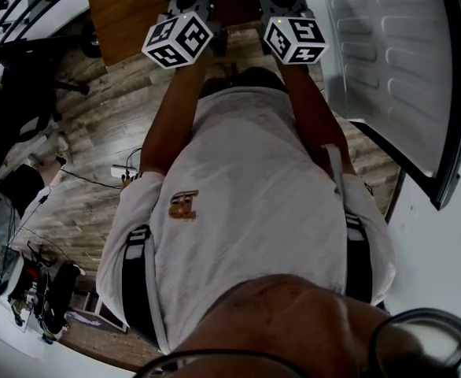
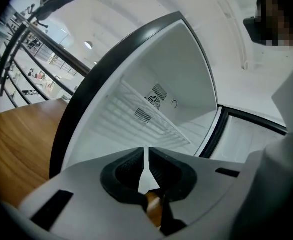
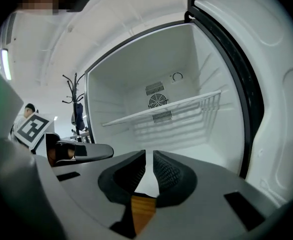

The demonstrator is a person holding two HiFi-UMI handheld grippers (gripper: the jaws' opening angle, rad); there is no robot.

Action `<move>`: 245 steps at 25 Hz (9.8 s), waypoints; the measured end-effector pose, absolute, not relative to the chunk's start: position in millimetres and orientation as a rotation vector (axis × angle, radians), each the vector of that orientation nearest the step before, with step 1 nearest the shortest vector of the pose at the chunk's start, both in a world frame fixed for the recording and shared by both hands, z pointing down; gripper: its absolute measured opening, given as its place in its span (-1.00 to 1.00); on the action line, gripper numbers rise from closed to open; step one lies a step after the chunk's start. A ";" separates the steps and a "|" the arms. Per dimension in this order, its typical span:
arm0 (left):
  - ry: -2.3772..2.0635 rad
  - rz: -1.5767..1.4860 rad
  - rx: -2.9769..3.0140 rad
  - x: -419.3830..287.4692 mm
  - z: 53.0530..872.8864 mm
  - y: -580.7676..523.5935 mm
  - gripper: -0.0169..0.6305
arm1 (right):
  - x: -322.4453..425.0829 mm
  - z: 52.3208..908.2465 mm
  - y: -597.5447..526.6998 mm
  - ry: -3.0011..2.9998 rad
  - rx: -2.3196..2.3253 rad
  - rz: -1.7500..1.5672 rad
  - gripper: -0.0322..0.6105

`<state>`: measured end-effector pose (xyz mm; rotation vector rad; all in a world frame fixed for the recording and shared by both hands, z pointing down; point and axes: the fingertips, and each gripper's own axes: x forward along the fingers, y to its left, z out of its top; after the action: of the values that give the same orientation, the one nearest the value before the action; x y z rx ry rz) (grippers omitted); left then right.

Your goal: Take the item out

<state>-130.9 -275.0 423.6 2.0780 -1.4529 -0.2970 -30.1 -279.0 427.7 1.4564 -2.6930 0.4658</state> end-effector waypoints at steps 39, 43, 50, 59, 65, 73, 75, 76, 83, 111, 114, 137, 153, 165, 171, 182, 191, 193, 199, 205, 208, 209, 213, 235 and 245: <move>-1.101 -0.496 1.276 -74.4 536.9 -312.6 -0.48 | 27.0 542.7 -326.8 -2.299 1.600 1.649 -0.35; -1.102 -0.484 1.239 -72.0 541.6 -313.9 -0.46 | 25.7 548.6 -330.9 -2.254 1.592 1.725 -0.33; -1.088 -0.481 1.202 -69.6 545.1 -316.7 -0.45 | 19.0 556.4 -331.7 -2.191 1.542 1.866 -0.28; -1.064 -0.487 1.134 -66.9 550.9 -316.2 -0.45 | 6.4 561.8 -333.2 -2.145 1.476 1.964 -0.26; -1.062 -0.467 1.118 -66.0 555.6 -314.8 -0.60 | 7.2 564.2 -334.2 -2.126 1.499 1.966 -0.26; -1.070 -0.465 1.142 -68.2 555.0 -315.6 -0.64 | 4.2 558.6 -334.5 -2.148 1.478 1.982 -0.47; -1.070 -0.463 1.146 -68.2 555.6 -315.4 -0.65 | 2.7 557.1 -333.6 -2.154 1.469 1.985 -0.56; -1.070 -0.461 1.148 -67.9 555.9 -315.4 -0.66 | 2.3 556.5 -333.1 -2.157 1.466 1.987 -0.60; -1.070 -0.469 1.170 -68.5 555.3 -314.3 -0.67 | 1.1 552.2 -329.9 -2.184 1.450 2.039 -0.68; -0.995 -0.601 1.260 -73.9 530.0 -305.0 -0.86 | -7.4 528.9 -311.6 -2.290 1.338 2.232 -0.75; -0.984 -0.620 1.280 -78.8 521.4 -298.9 -0.86 | -12.6 520.8 -305.7 -2.321 1.319 2.228 -0.75; -0.942 -0.684 1.350 -86.0 450.5 -267.2 -0.86 | -19.4 450.7 -275.0 -2.463 1.232 2.232 -0.75; -0.927 -0.665 1.395 -80.5 431.9 -264.9 -0.86 | -13.7 434.6 -271.6 -2.505 1.227 2.222 -0.75; -0.900 -0.684 1.428 -62.9 385.9 -234.5 -0.86 | 1.9 393.6 -240.7 -2.566 1.190 2.170 -0.75; -0.878 -0.710 1.434 -51.9 367.8 -215.8 -0.86 | 11.1 378.4 -221.8 -2.600 1.174 2.158 -0.75; -0.874 -0.736 1.434 -54.0 352.7 -218.6 -0.86 | 7.4 363.8 -225.6 -2.623 1.122 2.169 -0.75; -0.880 -0.746 1.432 -55.8 341.0 -216.4 -0.86 | 6.7 352.5 -224.6 -2.636 1.090 2.190 -0.75; -0.878 -0.752 1.433 -55.8 338.7 -216.3 -0.86 | 6.8 349.4 -224.5 -2.646 1.086 2.190 -0.75; -0.877 -0.749 1.442 -56.1 334.2 -217.1 -0.86 | 6.5 345.3 -225.0 -2.657 1.083 2.191 -0.75; -0.873 -0.736 1.448 -56.7 330.8 -217.6 -0.86 | 6.1 341.7 -225.7 -2.665 1.084 2.191 -0.75; -0.873 -0.730 1.449 -56.6 333.0 -217.8 -0.86 | 6.4 344.5 -225.7 -2.665 1.083 2.198 -0.75; -0.871 -0.731 1.450 -56.8 332.0 -217.7 -0.86 | 6.1 343.7 -225.5 -2.665 1.082 2.201 -0.75; -0.870 -0.735 1.453 -58.1 327.9 -216.9 -0.86 | 4.8 339.3 -224.6 -2.671 1.074 2.203 -0.75; -0.871 -0.731 1.452 -55.9 335.0 -218.7 -0.86 | 7.2 345.3 -226.5 -2.689 1.082 2.183 -0.75; -0.870 -0.733 1.452 -55.4 336.2 -218.7 -0.86 | 7.5 346.7 -226.4 -2.689 1.083 2.187 -0.75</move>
<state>-55.4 -218.7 336.2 1.4519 -0.8698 -0.7333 7.5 -226.4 346.7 1.0832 -2.6893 2.1874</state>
